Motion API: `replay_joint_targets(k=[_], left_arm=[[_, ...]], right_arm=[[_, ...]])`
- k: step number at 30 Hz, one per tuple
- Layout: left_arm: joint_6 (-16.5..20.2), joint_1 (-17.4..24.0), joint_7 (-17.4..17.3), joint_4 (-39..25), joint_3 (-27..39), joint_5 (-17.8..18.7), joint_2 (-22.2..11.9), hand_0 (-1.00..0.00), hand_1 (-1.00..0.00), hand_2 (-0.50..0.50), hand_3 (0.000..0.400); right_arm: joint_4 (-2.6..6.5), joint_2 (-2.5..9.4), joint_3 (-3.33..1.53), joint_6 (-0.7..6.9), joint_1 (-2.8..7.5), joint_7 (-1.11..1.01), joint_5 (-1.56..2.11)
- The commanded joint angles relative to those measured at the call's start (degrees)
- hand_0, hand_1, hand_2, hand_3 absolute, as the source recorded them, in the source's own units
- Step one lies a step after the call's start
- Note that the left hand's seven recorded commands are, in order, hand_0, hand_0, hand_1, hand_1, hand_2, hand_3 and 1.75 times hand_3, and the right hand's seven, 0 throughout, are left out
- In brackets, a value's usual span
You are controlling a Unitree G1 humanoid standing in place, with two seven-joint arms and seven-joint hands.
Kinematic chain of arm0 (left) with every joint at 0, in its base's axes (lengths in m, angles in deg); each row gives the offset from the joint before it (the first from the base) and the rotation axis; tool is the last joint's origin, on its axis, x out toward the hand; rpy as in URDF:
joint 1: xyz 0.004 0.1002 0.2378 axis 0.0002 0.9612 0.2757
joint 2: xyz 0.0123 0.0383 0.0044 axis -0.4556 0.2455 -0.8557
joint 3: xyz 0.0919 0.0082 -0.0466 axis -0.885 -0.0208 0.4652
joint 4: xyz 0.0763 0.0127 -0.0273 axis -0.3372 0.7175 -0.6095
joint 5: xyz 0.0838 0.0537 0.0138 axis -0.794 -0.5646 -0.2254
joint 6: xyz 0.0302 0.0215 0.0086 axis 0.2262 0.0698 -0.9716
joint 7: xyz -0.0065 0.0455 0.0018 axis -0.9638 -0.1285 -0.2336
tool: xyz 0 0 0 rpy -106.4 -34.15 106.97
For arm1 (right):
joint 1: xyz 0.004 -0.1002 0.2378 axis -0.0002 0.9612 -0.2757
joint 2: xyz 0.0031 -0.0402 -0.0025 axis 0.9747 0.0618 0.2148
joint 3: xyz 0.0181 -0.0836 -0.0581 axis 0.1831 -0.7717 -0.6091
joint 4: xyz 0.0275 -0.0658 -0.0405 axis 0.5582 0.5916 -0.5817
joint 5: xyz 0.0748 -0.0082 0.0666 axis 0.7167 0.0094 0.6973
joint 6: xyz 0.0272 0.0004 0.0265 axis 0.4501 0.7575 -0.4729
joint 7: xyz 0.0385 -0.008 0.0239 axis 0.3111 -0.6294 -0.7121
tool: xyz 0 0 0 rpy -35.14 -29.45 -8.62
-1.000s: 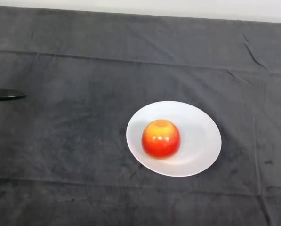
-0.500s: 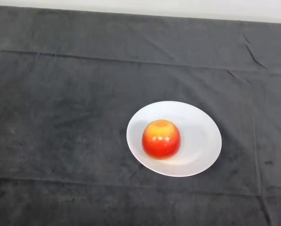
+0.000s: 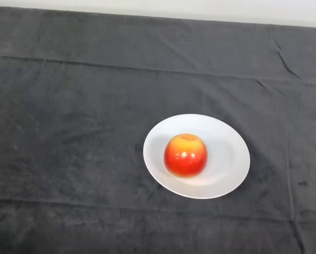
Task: Move the apple to the plate
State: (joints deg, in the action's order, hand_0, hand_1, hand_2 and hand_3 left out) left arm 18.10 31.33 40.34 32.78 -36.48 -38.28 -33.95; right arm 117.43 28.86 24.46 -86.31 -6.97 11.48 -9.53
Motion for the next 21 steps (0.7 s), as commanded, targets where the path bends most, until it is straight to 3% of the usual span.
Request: replay_joint_targets(k=[1,11,21], left_arm=[[1.05,1.95,0.93,1.54,0.86,0.80,-3.66,0.00,0.00,0.00,0.000],[4.34,1.30,3.65,1.74,2.09,0.80,-3.57,0.00,0.00,0.00,0.000],[5.40,1.41,3.84,0.95,2.87,0.62,-3.58,0.00,0.00,0.00,0.000]], right_arm=[[5.71,7.92,0.63,4.56,5.23,0.44,-0.61],[5.72,7.91,0.73,4.55,5.24,0.47,-0.74],[5.71,7.91,0.82,4.55,5.25,0.50,-0.85]])
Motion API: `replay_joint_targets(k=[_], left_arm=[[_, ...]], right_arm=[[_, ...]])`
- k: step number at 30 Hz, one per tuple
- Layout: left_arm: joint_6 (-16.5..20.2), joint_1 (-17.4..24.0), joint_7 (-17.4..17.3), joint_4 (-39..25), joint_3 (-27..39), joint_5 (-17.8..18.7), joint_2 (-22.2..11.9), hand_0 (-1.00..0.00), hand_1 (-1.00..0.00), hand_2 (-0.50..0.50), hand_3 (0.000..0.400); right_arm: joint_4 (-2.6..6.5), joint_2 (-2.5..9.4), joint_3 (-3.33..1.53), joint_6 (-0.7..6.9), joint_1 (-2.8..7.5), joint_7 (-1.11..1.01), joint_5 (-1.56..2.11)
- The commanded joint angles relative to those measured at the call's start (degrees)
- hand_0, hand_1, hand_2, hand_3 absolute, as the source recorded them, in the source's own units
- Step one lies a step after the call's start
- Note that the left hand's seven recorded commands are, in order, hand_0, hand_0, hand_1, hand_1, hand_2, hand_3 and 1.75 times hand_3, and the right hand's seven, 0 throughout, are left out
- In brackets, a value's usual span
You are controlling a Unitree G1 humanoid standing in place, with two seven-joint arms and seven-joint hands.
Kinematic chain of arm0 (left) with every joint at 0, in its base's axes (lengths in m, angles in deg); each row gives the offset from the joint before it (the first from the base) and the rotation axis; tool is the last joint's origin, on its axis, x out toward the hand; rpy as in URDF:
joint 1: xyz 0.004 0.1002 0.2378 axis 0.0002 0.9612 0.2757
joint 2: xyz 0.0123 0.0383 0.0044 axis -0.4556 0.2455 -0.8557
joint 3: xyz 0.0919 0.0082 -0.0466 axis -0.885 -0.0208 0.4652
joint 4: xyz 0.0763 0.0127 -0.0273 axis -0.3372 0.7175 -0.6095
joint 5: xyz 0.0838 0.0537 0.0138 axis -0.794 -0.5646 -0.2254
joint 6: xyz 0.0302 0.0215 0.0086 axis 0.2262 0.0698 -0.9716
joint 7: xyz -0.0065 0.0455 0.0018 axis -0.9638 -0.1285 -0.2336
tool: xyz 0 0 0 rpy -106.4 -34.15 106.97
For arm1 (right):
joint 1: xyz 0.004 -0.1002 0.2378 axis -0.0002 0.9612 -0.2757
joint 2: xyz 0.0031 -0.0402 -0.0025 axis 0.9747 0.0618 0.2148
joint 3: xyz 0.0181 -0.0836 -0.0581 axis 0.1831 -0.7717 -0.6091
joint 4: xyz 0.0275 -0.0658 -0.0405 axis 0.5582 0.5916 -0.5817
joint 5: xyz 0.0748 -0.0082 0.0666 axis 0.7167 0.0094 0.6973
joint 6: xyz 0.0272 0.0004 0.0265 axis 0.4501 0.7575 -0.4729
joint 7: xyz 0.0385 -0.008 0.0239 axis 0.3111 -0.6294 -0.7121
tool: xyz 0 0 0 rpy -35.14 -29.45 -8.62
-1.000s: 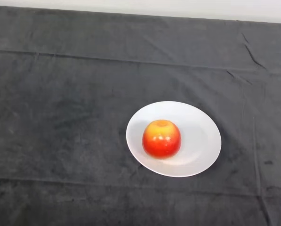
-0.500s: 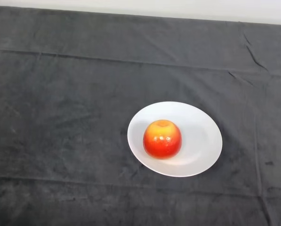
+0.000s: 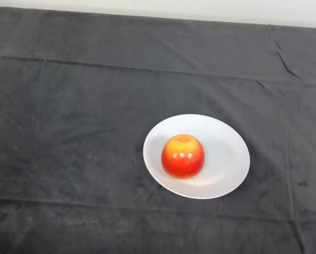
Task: Move the apple to the plate
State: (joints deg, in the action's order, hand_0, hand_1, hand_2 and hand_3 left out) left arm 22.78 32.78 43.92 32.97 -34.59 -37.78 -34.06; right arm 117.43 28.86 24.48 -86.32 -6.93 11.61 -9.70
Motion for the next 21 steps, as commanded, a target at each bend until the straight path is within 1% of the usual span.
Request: replay_joint_targets(k=[1,21], left_arm=[[0.72,0.01,0.29,0.68,1.03,0.08,-3.41,0.00,0.00,0.00,0.000],[1.46,0.01,-0.09,-0.34,1.72,-0.95,-2.94,0.00,0.00,0.00,0.000]], right_arm=[[5.71,7.91,0.80,4.56,5.21,0.37,-0.69],[5.69,7.90,0.93,4.57,5.23,0.42,-0.86]])
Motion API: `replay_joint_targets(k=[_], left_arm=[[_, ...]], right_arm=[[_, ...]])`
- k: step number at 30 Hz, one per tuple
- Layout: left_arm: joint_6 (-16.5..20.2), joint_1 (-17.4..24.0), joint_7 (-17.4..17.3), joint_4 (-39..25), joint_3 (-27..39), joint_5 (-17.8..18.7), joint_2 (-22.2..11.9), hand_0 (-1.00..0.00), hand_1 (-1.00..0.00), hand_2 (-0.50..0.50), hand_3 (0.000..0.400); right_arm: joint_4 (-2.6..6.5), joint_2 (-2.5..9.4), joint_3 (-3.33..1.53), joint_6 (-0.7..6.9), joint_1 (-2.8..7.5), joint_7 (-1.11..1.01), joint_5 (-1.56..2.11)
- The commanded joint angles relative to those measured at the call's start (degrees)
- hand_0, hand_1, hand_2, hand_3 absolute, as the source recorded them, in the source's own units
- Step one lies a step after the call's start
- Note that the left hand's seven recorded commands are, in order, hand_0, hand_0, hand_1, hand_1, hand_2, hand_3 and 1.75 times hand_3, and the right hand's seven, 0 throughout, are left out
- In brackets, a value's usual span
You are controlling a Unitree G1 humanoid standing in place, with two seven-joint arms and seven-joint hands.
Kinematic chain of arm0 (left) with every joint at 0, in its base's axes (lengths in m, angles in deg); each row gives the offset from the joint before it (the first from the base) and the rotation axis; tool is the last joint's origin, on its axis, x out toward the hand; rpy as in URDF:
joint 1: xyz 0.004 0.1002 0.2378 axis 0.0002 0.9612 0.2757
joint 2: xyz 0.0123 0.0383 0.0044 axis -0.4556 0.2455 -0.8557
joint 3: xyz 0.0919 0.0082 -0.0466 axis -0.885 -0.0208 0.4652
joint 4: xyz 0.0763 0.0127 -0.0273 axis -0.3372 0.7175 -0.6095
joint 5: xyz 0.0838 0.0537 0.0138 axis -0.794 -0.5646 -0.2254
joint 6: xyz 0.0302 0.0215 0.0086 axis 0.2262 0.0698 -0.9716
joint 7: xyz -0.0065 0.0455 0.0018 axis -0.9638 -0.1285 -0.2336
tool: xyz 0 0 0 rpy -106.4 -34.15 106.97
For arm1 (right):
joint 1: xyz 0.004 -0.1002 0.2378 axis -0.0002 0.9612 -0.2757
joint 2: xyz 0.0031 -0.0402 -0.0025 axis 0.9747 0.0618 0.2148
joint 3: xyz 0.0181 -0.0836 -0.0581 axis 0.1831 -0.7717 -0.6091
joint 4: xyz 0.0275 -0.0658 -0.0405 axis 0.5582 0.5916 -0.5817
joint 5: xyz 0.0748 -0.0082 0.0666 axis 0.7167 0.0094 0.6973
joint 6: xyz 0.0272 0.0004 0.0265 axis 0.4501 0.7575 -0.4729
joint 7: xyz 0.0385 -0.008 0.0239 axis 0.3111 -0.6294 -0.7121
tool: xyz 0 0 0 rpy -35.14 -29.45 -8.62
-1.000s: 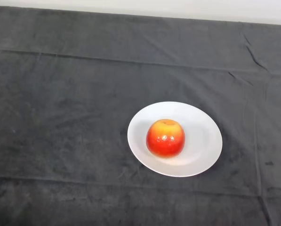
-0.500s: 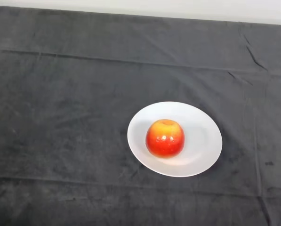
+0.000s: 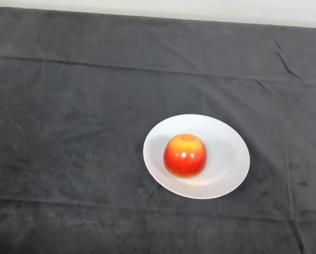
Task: Move the apple to the plate
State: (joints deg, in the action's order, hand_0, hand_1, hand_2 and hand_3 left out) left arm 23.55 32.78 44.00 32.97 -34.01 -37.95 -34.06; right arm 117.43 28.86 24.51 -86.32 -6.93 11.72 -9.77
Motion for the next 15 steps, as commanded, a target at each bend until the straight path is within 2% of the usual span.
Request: replay_joint_targets(k=[1,15], left_arm=[[0.68,0.00,-0.19,-0.37,1.20,-0.82,-2.92,0.00,0.00,0.00,0.000],[0.53,-0.08,-0.60,-0.63,1.87,-1.26,-2.65,0.00,0.00,0.00,0.000]], right_arm=[[5.69,7.90,0.91,4.57,5.23,0.31,-0.80],[5.68,7.90,0.98,4.57,5.24,0.34,-0.89]])
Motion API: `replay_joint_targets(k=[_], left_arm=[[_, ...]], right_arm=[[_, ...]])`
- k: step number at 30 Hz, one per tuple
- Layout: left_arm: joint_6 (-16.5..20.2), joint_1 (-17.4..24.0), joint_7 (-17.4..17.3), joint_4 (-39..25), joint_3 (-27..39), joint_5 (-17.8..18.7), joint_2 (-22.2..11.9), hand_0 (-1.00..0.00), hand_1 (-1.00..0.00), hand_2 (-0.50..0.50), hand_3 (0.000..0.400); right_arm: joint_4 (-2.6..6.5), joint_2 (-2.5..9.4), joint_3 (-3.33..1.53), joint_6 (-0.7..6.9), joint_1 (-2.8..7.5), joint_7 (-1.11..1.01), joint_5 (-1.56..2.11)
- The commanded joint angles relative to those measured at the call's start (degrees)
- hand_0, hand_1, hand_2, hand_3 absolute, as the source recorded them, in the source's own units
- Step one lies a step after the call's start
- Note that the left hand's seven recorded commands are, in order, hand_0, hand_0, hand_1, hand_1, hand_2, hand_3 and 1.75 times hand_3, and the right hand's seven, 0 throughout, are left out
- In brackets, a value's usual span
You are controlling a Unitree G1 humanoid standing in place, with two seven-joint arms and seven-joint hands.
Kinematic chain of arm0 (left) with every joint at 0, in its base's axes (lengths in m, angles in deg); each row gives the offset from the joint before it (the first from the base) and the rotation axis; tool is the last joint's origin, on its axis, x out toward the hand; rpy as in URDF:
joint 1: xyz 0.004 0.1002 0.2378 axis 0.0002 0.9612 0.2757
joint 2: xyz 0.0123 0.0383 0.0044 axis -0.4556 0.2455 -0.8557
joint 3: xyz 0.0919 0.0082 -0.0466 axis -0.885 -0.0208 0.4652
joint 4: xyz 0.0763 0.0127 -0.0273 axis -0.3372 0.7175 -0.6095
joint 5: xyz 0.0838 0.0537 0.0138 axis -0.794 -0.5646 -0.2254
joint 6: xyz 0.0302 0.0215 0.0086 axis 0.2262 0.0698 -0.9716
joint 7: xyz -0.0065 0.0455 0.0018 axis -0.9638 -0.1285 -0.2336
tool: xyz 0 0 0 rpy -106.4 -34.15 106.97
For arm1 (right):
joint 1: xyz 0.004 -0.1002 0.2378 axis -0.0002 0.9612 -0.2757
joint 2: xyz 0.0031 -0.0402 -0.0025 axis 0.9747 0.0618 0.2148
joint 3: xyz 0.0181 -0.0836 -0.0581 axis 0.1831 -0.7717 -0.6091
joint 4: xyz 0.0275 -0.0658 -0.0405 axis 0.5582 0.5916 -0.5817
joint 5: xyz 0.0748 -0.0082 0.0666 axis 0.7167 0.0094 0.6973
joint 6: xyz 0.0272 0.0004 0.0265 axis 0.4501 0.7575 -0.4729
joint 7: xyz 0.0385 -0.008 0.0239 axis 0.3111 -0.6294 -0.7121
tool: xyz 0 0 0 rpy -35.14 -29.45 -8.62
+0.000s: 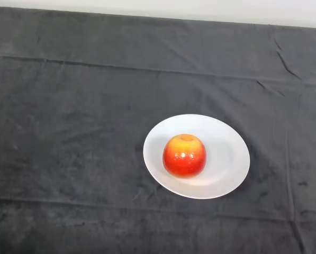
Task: Move the apple to the plate
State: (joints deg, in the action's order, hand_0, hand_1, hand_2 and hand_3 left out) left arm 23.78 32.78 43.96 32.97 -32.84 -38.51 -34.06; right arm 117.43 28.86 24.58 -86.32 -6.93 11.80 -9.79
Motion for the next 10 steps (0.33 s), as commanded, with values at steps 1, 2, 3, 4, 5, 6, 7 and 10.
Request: replay_joint_targets(k=[1,2,3,4,5,6,7,10], left_arm=[[0.31,-0.07,-0.61,-0.64,0.75,-0.72,-2.65,0.00,0.00,0.00,0.000],[0.31,-0.05,-0.67,-0.65,0.81,-0.73,-2.65,0.00,0.00,0.00,0.000],[0.33,-0.02,-0.73,-0.65,0.87,-0.74,-2.66,0.00,0.00,0.00,0.000],[0.35,0.00,-0.78,-0.66,0.93,-0.75,-2.66,0.00,0.00,0.00,0.000],[0.36,0.02,-0.83,-0.67,0.99,-0.76,-2.67,0.00,0.00,0.00,0.000],[0.39,0.04,-0.88,-0.67,1.05,-0.78,-2.67,0.00,0.00,0.00,0.000],[0.41,0.06,-0.91,-0.67,1.10,-0.80,-2.67,0.00,0.00,0.00,0.000],[0.48,0.11,-1.00,-0.68,1.25,-0.86,-2.68,0.00,0.00,0.00,0.000]], right_arm=[[5.68,7.90,0.90,4.57,5.24,0.27,-0.88],[5.68,7.90,0.91,4.57,5.24,0.27,-0.88],[5.68,7.90,0.91,4.57,5.24,0.27,-0.89],[5.68,7.90,0.92,4.57,5.24,0.27,-0.90],[5.68,7.89,0.92,4.57,5.24,0.27,-0.90],[5.68,7.89,0.93,4.57,5.24,0.27,-0.91],[5.68,7.89,0.93,4.57,5.24,0.27,-0.91],[5.68,7.89,0.94,4.57,5.24,0.28,-0.93]])
